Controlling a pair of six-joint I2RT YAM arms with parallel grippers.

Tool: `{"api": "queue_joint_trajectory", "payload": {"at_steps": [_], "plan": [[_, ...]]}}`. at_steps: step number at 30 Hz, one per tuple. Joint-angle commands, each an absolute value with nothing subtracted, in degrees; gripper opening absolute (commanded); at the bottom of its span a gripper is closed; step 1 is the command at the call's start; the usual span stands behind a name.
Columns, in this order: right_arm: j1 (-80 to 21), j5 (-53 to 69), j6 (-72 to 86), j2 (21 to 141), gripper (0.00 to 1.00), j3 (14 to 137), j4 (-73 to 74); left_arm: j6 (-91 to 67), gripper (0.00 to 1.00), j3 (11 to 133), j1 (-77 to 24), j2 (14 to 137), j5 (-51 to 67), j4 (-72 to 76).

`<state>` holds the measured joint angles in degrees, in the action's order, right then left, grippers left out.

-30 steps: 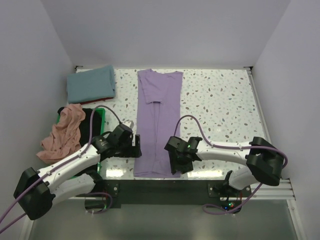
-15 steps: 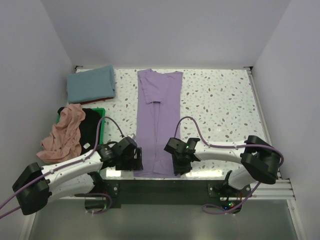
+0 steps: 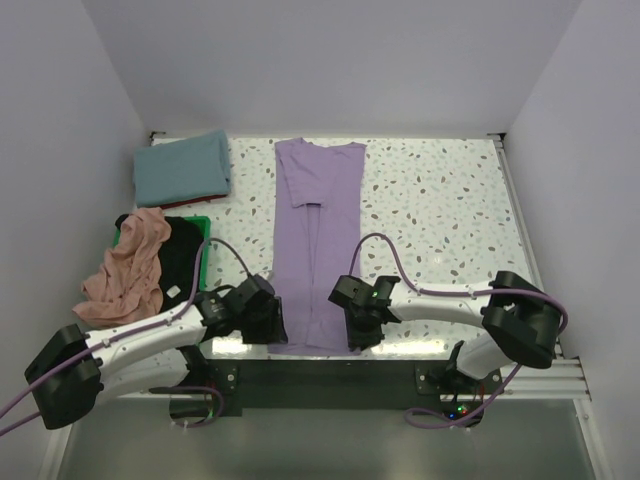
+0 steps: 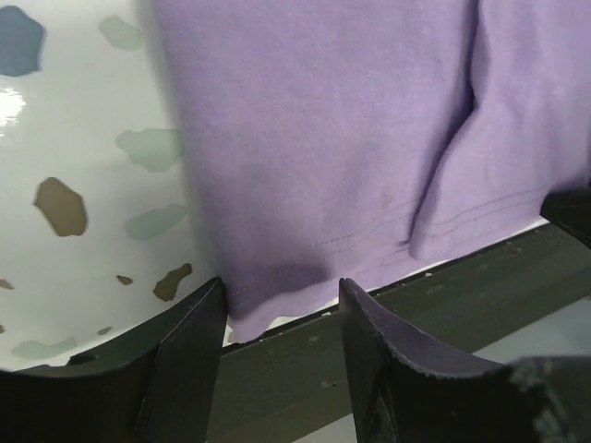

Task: Fold and stack the t-shirts
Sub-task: Fold the tshirt

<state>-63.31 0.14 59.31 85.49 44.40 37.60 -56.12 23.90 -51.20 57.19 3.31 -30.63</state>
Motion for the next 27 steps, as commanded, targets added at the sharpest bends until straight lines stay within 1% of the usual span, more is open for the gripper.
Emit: {"api": "queue_joint_trajectory", "payload": {"at_steps": [1,3,4,5,6,7,8,9,12,15,22,27], "plan": [[-63.5,0.5,60.8,85.3,0.3,43.2,37.4,-56.6,0.56,20.2,-51.8,59.2,6.3,-29.1],[-63.5,0.4,61.0,85.1,0.3,43.2,37.4,-56.4,0.54,19.5,-51.9,60.7,7.7,-28.7],[-63.5,0.4,61.1,85.0,0.3,43.0,37.4,-56.5,0.49,19.4,-51.9,61.0,7.9,-28.2],[-63.5,0.4,61.3,84.9,0.3,42.9,37.4,-56.4,0.46,19.0,-51.9,61.3,8.4,-27.8],[-63.5,0.2,61.6,84.3,0.3,42.7,38.1,-56.2,0.33,18.6,-51.9,62.4,9.1,-27.1],[-63.5,0.2,61.7,84.3,0.3,42.7,38.1,-56.2,0.33,18.5,-51.9,62.4,9.2,-27.1],[-63.5,0.2,61.8,83.7,0.29,42.4,38.1,-56.2,0.29,18.5,-52.0,62.8,9.2,-27.2],[-63.5,0.2,62.0,83.4,0.29,42.2,38.3,-56.3,0.21,18.4,-51.9,62.8,9.2,-27.7],[-63.5,0.2,62.5,82.6,0.25,41.7,38.6,-56.8,0.13,17.9,-51.9,61.8,8.8,-29.0],[-63.5,0.2,62.5,82.6,0.22,41.9,39.3,-57.5,0.12,17.2,-51.9,59.9,8.2,-30.3],[-63.5,-0.8,61.9,82.3,0.22,42.4,41.6,-58.2,0.11,16.8,-52.0,58.0,7.6,-31.3],[-63.3,-1.1,61.7,81.5,0.29,42.2,43.2,-58.0,0.11,17.1,-51.9,58.1,7.6,-31.2]]}}
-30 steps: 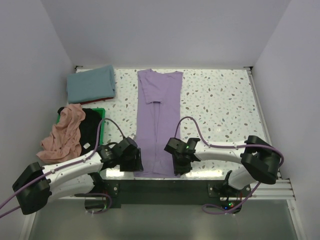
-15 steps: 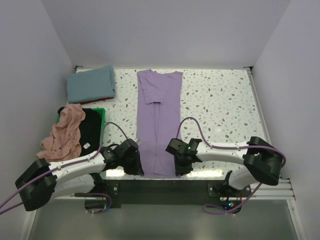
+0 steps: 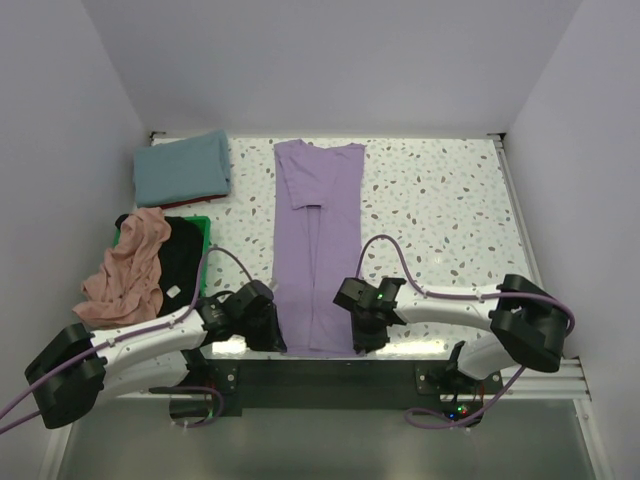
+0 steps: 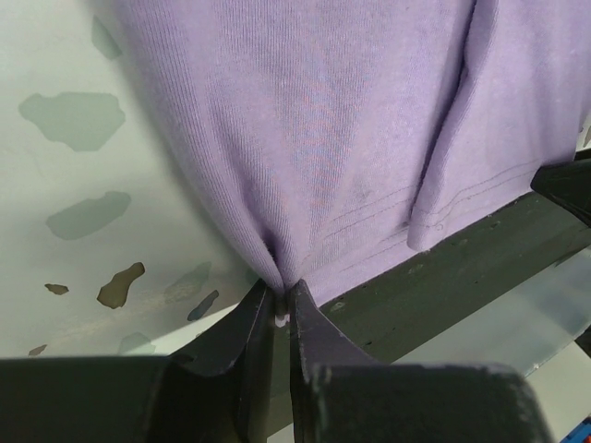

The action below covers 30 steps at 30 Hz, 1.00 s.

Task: Fold and stack the t-shirts
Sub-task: Fold the tshirt

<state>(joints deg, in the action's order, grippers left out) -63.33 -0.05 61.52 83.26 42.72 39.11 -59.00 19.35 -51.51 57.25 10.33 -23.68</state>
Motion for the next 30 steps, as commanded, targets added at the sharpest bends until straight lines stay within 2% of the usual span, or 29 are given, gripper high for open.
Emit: {"api": "queue_joint_trajectory", "payload": {"at_steps": [1,4,7,9,12,30], "plan": [[-63.2,-1.1,61.8,81.4,0.3,42.1,42.9,-57.9,0.11,17.1,-52.0,58.1,7.6,-31.1],[-63.1,-0.8,61.6,81.7,0.29,41.8,42.5,-57.9,0.12,17.3,-52.0,57.8,7.6,-31.2],[-63.1,-0.4,61.3,82.2,0.27,41.9,42.0,-58.0,0.19,17.5,-51.9,57.0,7.5,-31.6],[-63.1,-0.3,61.1,82.4,0.25,42.0,42.0,-58.4,0.27,17.7,-51.9,56.4,7.1,-32.6],[-63.0,-0.3,61.0,82.4,0.22,42.0,41.7,-59.0,0.33,17.7,-51.9,55.5,6.4,-33.7],[-62.6,-0.1,59.9,83.7,0.16,42.7,41.6,-59.1,0.31,18.8,-52.0,55.9,4.6,-35.5]]}}
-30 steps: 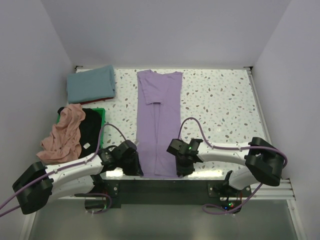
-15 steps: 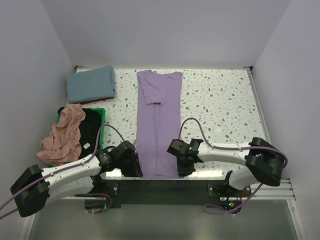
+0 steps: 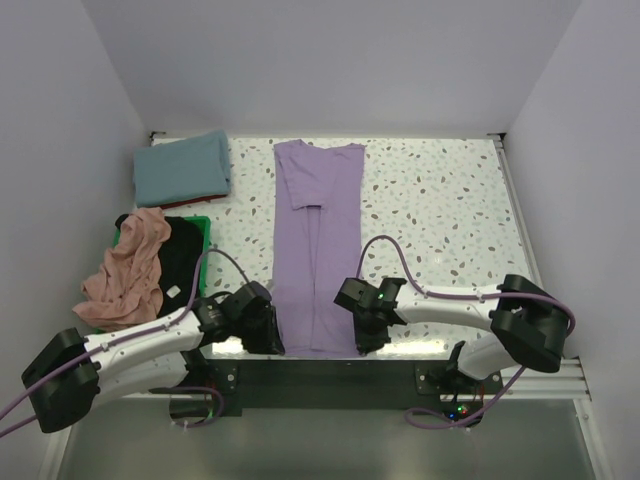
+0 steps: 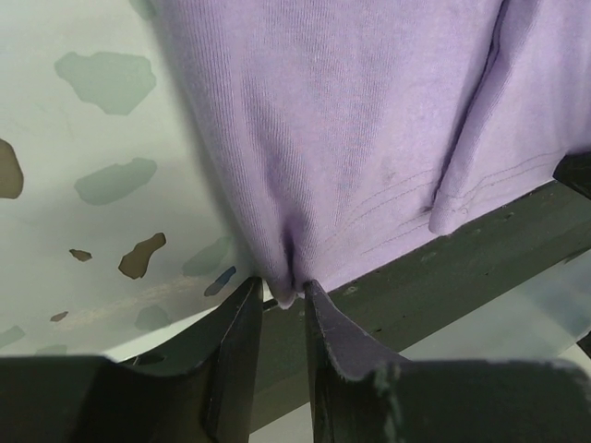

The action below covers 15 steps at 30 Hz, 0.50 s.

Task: Fold and stack the t-shirts
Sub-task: Fold the tshirt

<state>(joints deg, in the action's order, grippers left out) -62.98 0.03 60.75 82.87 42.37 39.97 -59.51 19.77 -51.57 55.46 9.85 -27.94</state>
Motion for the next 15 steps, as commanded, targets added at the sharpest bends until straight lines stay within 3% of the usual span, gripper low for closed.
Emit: {"api": "queue_joint_trajectory", "payload": {"at_steps": [1,15], "plan": [[-62.6,-0.1,59.9,83.8,0.16,42.8,41.6,-59.2,0.31,18.9,-51.9,55.1,4.2,-35.9],[-62.1,-0.1,58.4,85.5,0.16,44.1,41.6,-58.3,0.31,20.0,-51.9,56.5,2.7,-35.3]]}}
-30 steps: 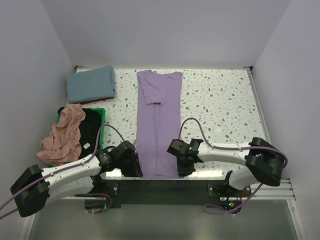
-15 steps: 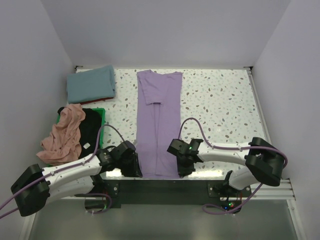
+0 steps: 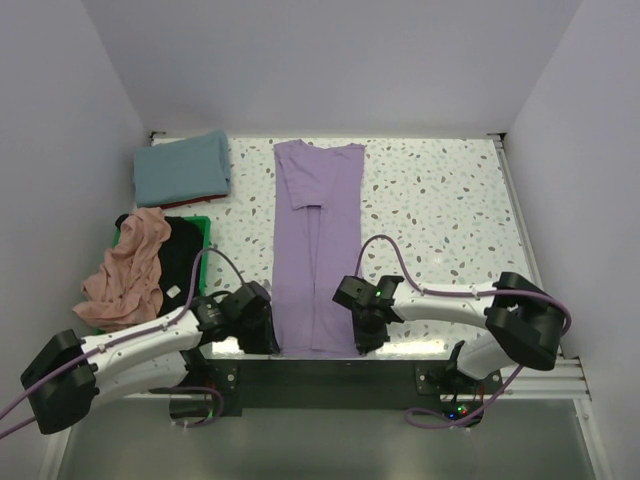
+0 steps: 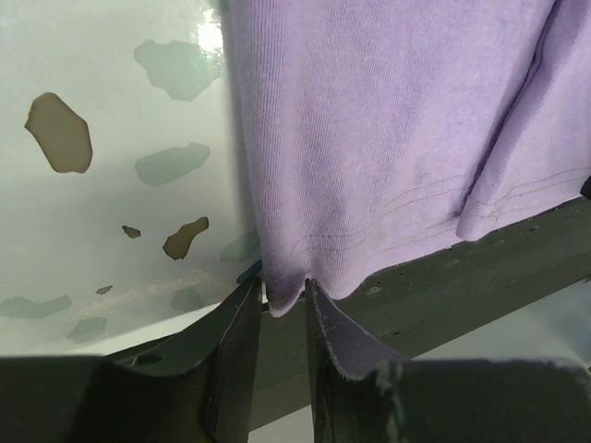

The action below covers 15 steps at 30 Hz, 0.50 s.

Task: Fold and stack the t-shirts
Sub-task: Fold the tshirt

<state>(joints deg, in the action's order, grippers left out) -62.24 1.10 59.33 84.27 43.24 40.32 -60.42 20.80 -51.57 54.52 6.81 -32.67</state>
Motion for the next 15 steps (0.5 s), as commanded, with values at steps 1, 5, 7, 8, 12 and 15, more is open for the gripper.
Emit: {"api": "queue_joint_trajectory", "payload": {"at_steps": [1,5,7,8,12,15], "plan": [[-62.1,-0.1,58.4,85.6,0.16,44.1,41.6,-58.0,0.31,20.0,-51.9,56.8,2.9,-34.2],[-61.8,-0.2,58.2,85.7,0.15,44.2,41.8,-56.7,0.31,20.0,-51.9,58.4,4.0,-32.5],[-61.6,-0.1,58.2,85.6,0.15,44.3,42.0,-56.4,0.25,20.1,-51.9,59.1,4.2,-32.0],[-61.5,-0.1,58.2,85.6,0.14,44.3,42.1,-56.3,0.2,20.2,-51.9,59.3,4.3,-31.8],[-61.5,-0.4,57.9,85.5,0.03,44.8,43.2,-56.0,0.04,21.1,-52.0,59.9,3.8,-32.3],[-61.4,-1.2,57.4,85.2,0.0,45.9,45.4,-56.0,0.0,22.4,-51.9,59.5,2.6,-33.9]]}}
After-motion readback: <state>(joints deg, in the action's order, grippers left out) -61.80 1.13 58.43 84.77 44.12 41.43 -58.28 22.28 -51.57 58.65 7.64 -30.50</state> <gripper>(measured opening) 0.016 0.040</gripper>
